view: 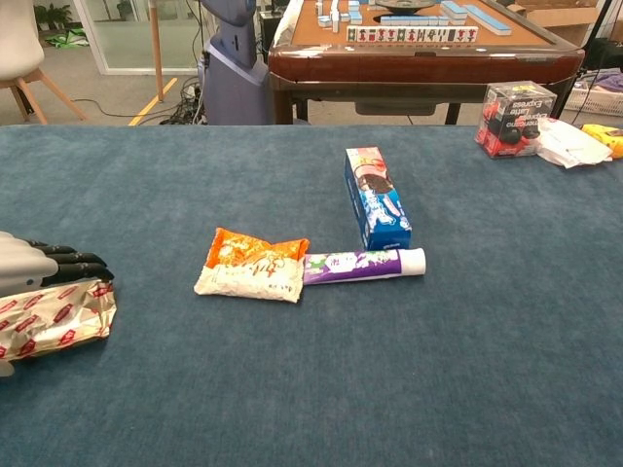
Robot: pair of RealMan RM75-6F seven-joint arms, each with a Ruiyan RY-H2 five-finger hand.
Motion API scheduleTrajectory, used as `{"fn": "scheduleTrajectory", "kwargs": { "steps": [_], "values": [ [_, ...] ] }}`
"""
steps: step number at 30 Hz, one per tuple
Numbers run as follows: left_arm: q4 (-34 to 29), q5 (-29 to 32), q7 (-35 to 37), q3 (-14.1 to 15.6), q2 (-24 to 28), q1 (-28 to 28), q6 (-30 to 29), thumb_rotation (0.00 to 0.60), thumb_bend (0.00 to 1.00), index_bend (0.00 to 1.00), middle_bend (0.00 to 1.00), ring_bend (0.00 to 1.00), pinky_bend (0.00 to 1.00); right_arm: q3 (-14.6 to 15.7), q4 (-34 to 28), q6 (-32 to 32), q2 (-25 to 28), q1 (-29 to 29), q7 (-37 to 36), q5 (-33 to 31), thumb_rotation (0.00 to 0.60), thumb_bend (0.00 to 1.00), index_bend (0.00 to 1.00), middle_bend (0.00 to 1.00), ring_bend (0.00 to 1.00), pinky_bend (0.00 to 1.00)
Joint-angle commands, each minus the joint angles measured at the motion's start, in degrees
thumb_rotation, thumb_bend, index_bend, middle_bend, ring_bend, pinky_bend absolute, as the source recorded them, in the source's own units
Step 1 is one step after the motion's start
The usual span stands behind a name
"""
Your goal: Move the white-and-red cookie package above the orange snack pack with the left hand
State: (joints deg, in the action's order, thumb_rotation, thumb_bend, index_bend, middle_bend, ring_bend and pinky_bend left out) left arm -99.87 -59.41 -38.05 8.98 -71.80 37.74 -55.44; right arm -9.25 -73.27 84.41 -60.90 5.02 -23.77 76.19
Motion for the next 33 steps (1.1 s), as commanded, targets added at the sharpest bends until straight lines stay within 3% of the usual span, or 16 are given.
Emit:
{"fn": "scheduleTrajectory", "kwargs": {
  "steps": [1, 18, 33],
  "values": [
    [1.7, -0.8, 0.4, -0.3, -0.9, -0.6, -0.7, 0.600, 0.11, 0.00, 0.00, 0.00, 0.09, 0.0, 0.1, 0.0, 0.0, 0.0, 0.0, 0.0, 0.600, 0.28, 0.32, 0.30, 0.17, 0.32],
    [10.7, -4.6, 4.1, -3.4, -5.3, -3.2, -3.3, 0.600, 0.11, 0.00, 0.00, 0.00, 0.09, -0.1, 0.2, 0.5, 0.1, 0.3, -0.6, -0.1, 0.600, 0.28, 0.32, 0.30, 0.17, 0.32],
    [15.1, -4.9, 5.5, -6.4, -6.8, -1.5, 0.3, 0.600, 0.11, 0.00, 0.00, 0.00, 0.09, -0.1, -2.7, 1.8, 1.0, 0.1, 1.2, 0.9, 0.600, 0.28, 0.32, 0.30, 0.17, 0.32]
  ]
}}
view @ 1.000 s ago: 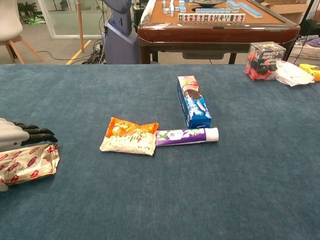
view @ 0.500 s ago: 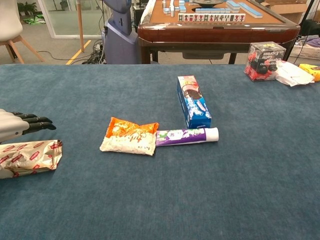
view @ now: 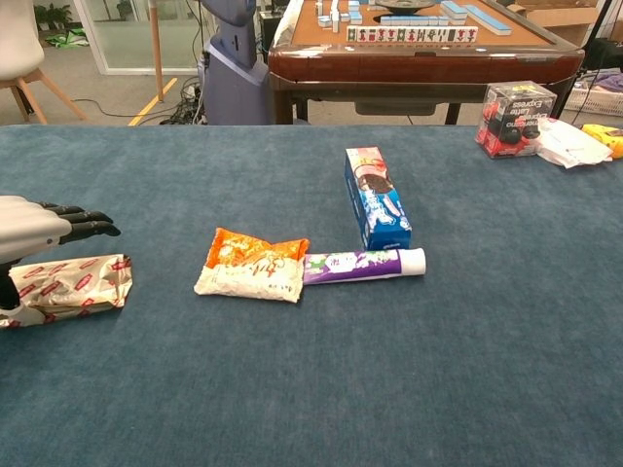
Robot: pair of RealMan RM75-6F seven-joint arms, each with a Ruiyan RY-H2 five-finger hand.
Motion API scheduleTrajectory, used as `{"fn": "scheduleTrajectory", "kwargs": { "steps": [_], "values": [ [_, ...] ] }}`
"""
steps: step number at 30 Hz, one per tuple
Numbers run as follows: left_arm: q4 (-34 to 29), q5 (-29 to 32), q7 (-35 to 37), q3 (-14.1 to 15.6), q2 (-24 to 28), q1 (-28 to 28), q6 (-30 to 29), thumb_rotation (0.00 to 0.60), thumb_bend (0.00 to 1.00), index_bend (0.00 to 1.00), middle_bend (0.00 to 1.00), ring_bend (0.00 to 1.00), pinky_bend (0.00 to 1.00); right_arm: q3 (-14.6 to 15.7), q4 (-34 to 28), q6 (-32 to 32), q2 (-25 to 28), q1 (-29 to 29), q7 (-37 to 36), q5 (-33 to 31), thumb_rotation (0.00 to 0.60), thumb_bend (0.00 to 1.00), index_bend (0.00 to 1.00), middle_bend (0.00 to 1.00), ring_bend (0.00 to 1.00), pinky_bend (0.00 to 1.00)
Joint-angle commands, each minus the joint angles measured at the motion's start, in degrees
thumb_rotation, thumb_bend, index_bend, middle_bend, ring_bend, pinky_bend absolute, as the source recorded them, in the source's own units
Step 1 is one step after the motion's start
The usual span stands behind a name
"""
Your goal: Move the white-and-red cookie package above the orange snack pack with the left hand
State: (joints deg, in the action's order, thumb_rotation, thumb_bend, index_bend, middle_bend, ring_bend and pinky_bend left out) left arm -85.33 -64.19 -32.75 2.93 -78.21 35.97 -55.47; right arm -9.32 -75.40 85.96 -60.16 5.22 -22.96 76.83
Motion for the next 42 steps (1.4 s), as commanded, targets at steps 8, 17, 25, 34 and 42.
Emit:
{"fn": "scheduleTrajectory", "kwargs": {
  "steps": [8, 17, 25, 34, 42],
  "values": [
    [5.8, -3.4, 0.5, -1.2, -2.8, 0.9, -0.2, 0.600, 0.11, 0.00, 0.00, 0.00, 0.09, -0.1, -4.0, 1.3, 1.3, -0.7, 2.5, 1.6, 0.600, 0.28, 0.32, 0.30, 0.17, 0.32],
    [12.0, -6.7, 4.0, -2.5, -5.5, 1.8, 0.4, 0.600, 0.11, 0.00, 0.00, 0.00, 0.09, -0.1, -6.7, 1.5, 2.0, -1.5, 4.0, 2.4, 0.600, 0.28, 0.32, 0.30, 0.17, 0.32],
    [16.2, -8.1, 6.5, -3.7, -7.8, 2.8, 1.7, 0.600, 0.11, 0.00, 0.00, 0.00, 0.09, -0.2, -8.1, 1.5, 2.3, -2.4, 4.6, 3.1, 0.600, 0.28, 0.32, 0.30, 0.17, 0.32],
    [23.3, -11.2, 8.6, -4.8, -11.3, 4.7, 2.1, 0.600, 0.11, 0.00, 0.00, 0.00, 0.09, 0.1, -8.7, 0.9, 2.4, -3.3, 5.2, 3.5, 0.600, 0.28, 0.32, 0.30, 0.17, 0.32],
    [28.3, -11.7, 9.1, -5.2, -13.5, 5.7, 3.7, 0.600, 0.11, 0.00, 0.00, 0.00, 0.09, 0.2, -8.1, 0.7, 2.3, -3.5, 4.8, 3.2, 0.600, 0.28, 0.32, 0.30, 0.17, 0.32]
  ]
}}
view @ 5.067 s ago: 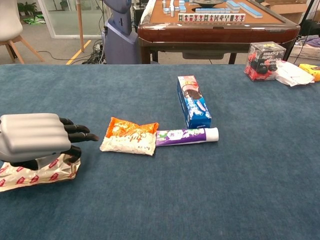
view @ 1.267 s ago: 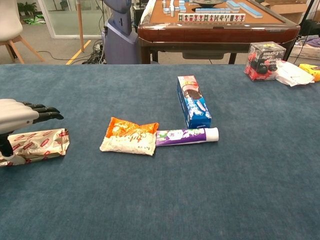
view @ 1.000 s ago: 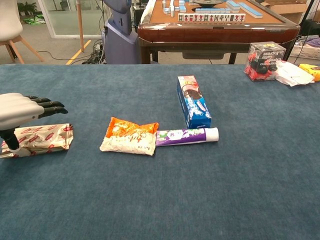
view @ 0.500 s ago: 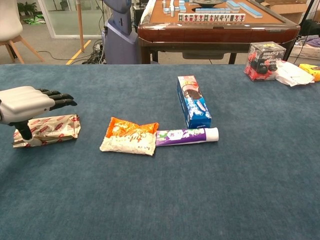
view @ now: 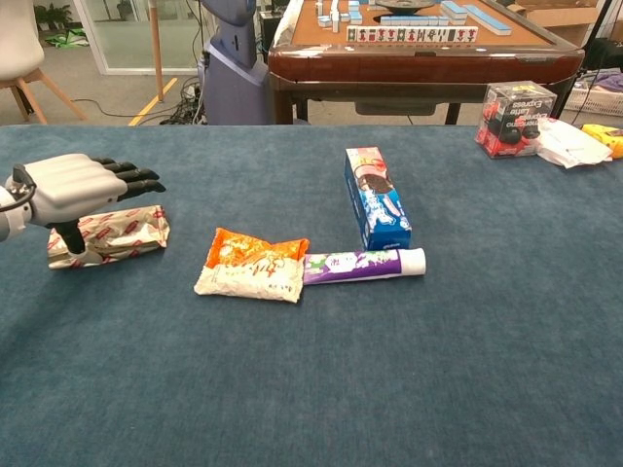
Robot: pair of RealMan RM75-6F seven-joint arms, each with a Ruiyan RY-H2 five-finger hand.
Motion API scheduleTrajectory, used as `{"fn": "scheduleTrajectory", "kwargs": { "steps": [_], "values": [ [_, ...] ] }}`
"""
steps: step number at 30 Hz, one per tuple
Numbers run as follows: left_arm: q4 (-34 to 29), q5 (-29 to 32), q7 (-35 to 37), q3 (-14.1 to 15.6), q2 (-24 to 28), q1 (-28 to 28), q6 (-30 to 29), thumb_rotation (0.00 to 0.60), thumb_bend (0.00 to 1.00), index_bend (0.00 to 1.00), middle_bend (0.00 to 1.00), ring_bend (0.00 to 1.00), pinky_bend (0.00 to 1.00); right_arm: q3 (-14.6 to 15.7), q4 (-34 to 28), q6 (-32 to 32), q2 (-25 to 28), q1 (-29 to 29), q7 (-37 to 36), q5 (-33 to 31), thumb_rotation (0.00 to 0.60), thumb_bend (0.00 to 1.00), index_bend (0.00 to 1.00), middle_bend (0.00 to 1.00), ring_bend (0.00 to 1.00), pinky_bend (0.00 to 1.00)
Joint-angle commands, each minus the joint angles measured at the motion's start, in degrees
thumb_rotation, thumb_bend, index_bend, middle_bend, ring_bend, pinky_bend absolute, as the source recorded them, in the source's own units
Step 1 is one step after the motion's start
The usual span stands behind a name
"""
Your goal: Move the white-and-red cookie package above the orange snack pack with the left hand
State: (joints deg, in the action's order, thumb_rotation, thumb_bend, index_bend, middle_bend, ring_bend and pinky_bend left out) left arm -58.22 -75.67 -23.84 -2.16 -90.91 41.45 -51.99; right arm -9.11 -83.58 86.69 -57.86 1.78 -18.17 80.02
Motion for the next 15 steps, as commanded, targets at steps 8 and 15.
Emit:
{"fn": "scheduleTrajectory", "kwargs": {
  "steps": [8, 15],
  "values": [
    [4.7, -0.4, 1.5, -1.3, -2.6, 0.5, -0.3, 0.600, 0.11, 0.00, 0.00, 0.00, 0.09, 0.3, 0.2, 0.1, -0.1, -0.1, 0.1, 0.1, 0.600, 0.28, 0.32, 0.30, 0.17, 0.32],
    [6.3, -0.4, 1.7, -2.3, -3.4, 0.6, -1.1, 0.600, 0.11, 0.00, 0.00, 0.00, 0.10, 0.6, 0.1, 0.1, -0.3, -0.4, 0.6, 0.4, 0.600, 0.28, 0.32, 0.30, 0.17, 0.32]
  ]
}}
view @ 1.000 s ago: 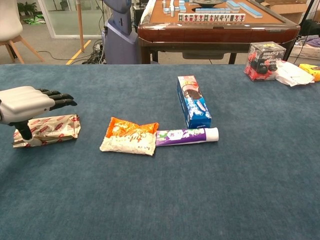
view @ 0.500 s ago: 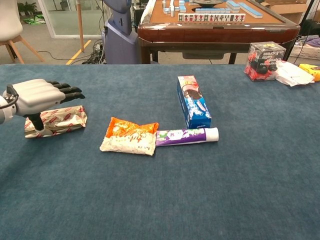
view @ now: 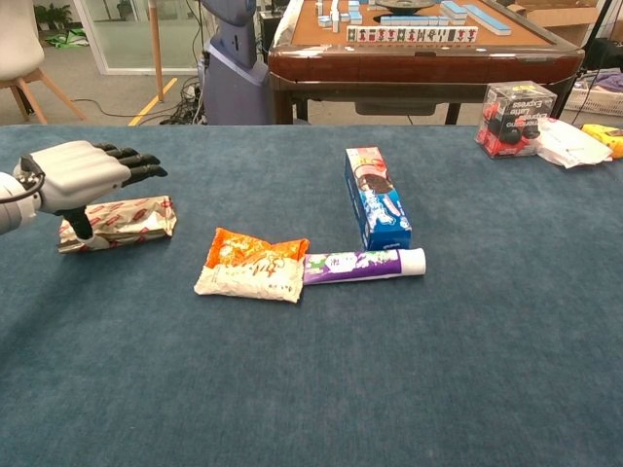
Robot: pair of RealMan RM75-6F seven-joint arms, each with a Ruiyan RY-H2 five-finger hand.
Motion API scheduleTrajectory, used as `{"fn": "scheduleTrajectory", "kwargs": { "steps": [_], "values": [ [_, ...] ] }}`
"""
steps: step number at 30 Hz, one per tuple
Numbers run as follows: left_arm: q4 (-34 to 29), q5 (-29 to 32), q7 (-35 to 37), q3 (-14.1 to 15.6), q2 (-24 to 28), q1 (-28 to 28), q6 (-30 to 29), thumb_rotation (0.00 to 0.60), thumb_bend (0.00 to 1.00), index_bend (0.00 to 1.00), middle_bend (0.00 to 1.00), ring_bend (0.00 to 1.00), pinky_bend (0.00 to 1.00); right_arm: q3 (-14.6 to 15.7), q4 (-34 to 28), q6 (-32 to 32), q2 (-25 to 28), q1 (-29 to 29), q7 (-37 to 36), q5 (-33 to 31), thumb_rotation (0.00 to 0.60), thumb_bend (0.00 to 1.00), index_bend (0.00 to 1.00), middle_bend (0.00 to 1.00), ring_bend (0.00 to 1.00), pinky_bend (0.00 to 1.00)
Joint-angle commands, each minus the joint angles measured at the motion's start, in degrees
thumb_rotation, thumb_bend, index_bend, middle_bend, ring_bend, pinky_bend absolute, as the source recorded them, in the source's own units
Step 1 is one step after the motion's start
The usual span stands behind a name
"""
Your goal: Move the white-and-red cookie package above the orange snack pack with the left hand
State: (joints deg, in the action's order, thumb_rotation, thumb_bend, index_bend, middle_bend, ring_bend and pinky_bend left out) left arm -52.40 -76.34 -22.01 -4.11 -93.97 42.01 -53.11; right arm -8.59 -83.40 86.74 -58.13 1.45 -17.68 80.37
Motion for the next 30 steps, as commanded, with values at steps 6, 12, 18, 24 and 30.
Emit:
{"fn": "scheduleTrajectory", "kwargs": {
  "steps": [6, 12, 18, 24, 30],
  "values": [
    [-1.4, 1.6, -0.9, -1.1, 0.5, -0.7, -0.2, 0.600, 0.11, 0.00, 0.00, 0.00, 0.12, 0.2, -0.2, 0.2, 0.0, -0.1, 0.3, 0.2, 0.600, 0.28, 0.32, 0.30, 0.17, 0.32],
    [-12.6, 4.0, -4.5, -1.6, 6.6, -3.7, -3.1, 0.600, 0.11, 0.00, 0.00, 0.00, 0.20, 0.3, 0.1, 0.4, 0.2, -0.1, -0.1, 0.5, 0.600, 0.28, 0.32, 0.30, 0.17, 0.32],
    [-26.3, 9.7, -7.6, -2.5, 14.0, -6.5, -4.4, 0.600, 0.11, 0.04, 0.00, 0.04, 0.29, 0.5, 0.1, 0.6, 0.3, -0.2, -0.4, 0.8, 0.600, 0.28, 0.32, 0.30, 0.17, 0.32],
    [-34.5, 18.3, -6.3, -5.2, 17.1, -8.7, -5.9, 0.600, 0.20, 0.13, 0.04, 0.12, 0.34, 0.8, 0.0, 0.5, 0.4, -0.3, -0.3, 1.3, 0.600, 0.28, 0.32, 0.30, 0.17, 0.32],
    [-39.7, 31.4, -9.0, -7.7, 18.8, -8.6, -6.4, 0.600, 0.15, 0.15, 0.05, 0.13, 0.33, 0.9, 0.0, 0.5, 0.3, -0.5, -0.2, 1.4, 0.600, 0.28, 0.32, 0.30, 0.17, 0.32]
  ]
}}
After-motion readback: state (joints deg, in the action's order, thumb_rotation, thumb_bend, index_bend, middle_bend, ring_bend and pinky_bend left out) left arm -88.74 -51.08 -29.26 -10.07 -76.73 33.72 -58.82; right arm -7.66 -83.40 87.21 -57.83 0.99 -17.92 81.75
